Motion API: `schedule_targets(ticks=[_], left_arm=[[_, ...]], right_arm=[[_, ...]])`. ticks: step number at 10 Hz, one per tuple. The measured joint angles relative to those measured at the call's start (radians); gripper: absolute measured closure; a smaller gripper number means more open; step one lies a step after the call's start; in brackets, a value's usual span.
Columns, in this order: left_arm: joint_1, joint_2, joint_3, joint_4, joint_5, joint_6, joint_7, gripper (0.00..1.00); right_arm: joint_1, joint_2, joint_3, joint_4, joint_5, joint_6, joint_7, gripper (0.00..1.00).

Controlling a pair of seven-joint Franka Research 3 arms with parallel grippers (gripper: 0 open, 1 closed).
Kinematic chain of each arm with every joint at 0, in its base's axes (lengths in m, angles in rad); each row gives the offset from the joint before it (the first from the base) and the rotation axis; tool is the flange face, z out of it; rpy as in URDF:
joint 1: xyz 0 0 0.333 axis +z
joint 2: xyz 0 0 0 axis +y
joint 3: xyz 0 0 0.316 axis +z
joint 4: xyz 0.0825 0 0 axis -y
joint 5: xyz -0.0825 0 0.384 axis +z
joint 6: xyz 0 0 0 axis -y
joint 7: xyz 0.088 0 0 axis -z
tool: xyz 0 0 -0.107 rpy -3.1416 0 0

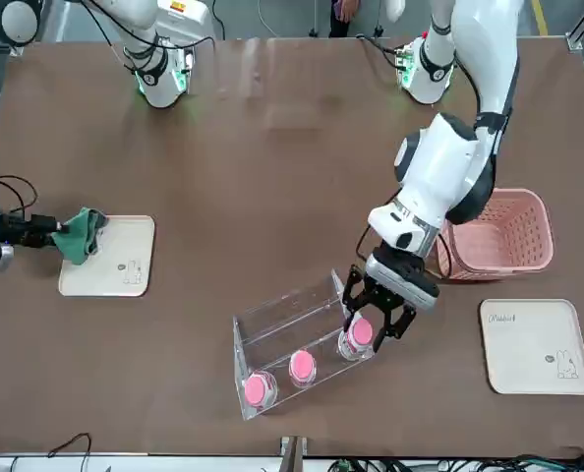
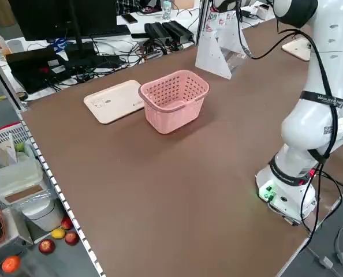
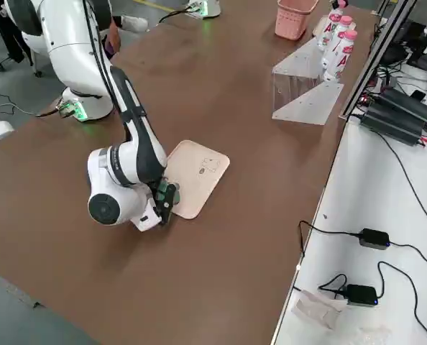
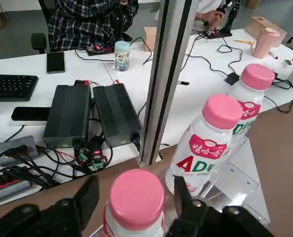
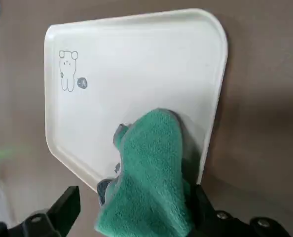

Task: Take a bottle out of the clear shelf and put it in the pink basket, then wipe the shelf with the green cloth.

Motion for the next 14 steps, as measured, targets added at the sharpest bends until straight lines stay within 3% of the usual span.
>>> schedule_targets(ticks=[2, 3, 5, 7, 9, 11, 14], left_arm=[[0.001, 0.000, 0.001, -0.001, 0.011, 0.000, 0.000, 0.39], [0.002, 0.000, 0.001, -0.001, 0.015, 0.000, 0.000, 0.48], [0.002, 0.000, 0.001, -0.002, 0.018, 0.002, -0.002, 0.55], [0.002, -0.001, 0.002, -0.002, 0.019, 0.003, -0.015, 0.55], [0.003, -0.009, 0.002, -0.001, 0.019, 0.000, -0.031, 0.55], [0.003, -0.041, 0.002, 0.008, 0.019, -0.036, -0.060, 0.55], [0.013, -0.157, 0.009, 0.016, 0.035, -0.291, -0.071, 0.55]], right_arm=[[0.000, 0.008, 0.002, 0.000, 0.002, 0.000, 0.017, 0.15], [0.000, 0.008, 0.002, 0.001, 0.003, 0.000, 0.022, 0.33], [0.000, 0.008, 0.001, 0.003, 0.005, 0.000, 0.034, 0.65], [-0.001, 0.008, 0.001, 0.008, 0.006, -0.011, 0.051, 0.97], [-0.001, 0.007, 0.001, 0.041, 0.007, -0.071, 0.059, 0.98], [0.008, 0.002, 0.006, 0.126, 0.007, -0.191, 0.153, 0.98], [0.101, -0.070, 0.014, 0.198, 0.009, -0.298, 0.375, 0.98]])
